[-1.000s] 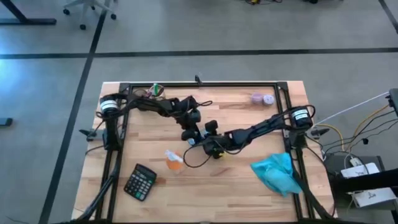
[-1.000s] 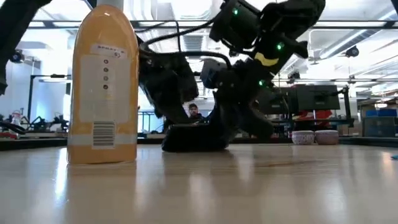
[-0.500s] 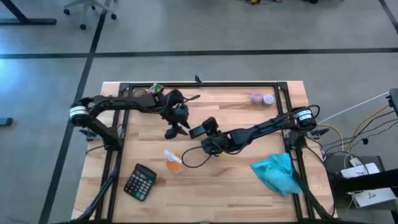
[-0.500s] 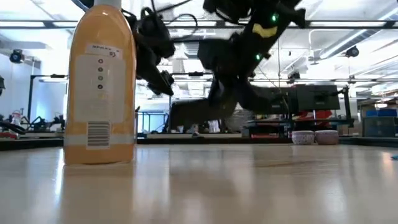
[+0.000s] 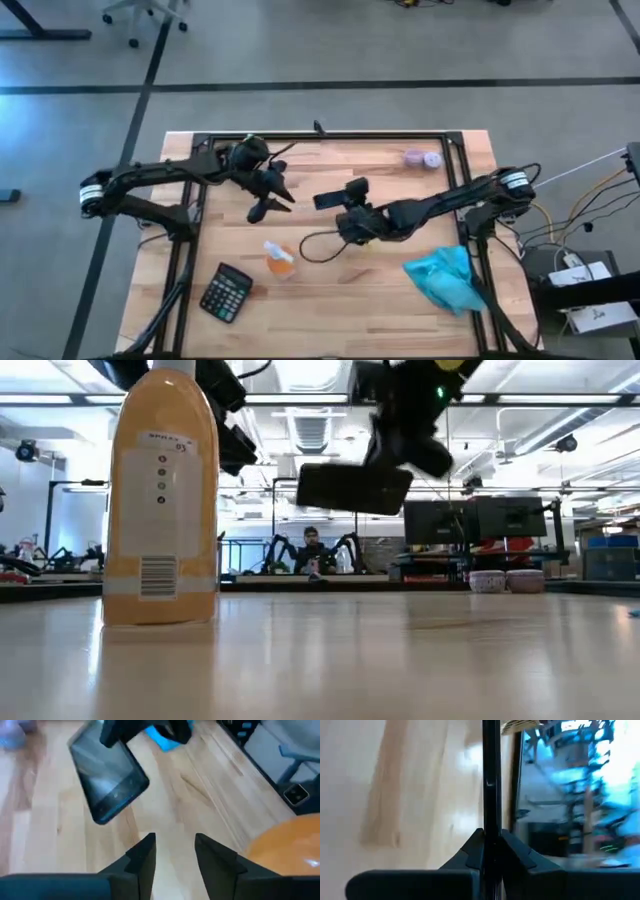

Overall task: Apply microfiber cloth
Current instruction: Spray the cellphone with the orange spray bottle

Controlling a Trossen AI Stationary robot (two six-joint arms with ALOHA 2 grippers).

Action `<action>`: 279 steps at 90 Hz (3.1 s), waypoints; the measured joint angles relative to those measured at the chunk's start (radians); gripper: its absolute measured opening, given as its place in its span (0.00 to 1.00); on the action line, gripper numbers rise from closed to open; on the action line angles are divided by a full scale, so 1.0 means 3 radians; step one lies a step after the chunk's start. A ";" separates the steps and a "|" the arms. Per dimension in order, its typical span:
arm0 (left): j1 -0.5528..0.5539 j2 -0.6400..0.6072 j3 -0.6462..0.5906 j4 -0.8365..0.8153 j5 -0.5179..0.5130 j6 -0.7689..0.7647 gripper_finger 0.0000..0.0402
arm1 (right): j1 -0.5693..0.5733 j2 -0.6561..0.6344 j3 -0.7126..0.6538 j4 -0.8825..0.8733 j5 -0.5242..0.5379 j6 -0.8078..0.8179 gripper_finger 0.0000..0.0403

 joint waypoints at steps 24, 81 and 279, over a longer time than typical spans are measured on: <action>-0.0019 -0.0620 -0.0523 0.0132 -0.0158 -0.0589 0.25 | -0.0145 -0.0569 -0.0604 0.0491 -0.0555 0.0820 0.05; -0.1412 -0.1010 -0.1560 0.1123 -0.0707 -0.1820 0.24 | -0.0370 -0.0627 -0.1470 0.2537 -0.0766 0.1193 0.05; -0.1497 0.0217 -0.1074 0.4064 -0.2720 -0.1101 0.54 | -0.0648 -0.0523 -0.1442 0.4798 -0.2617 0.0720 0.05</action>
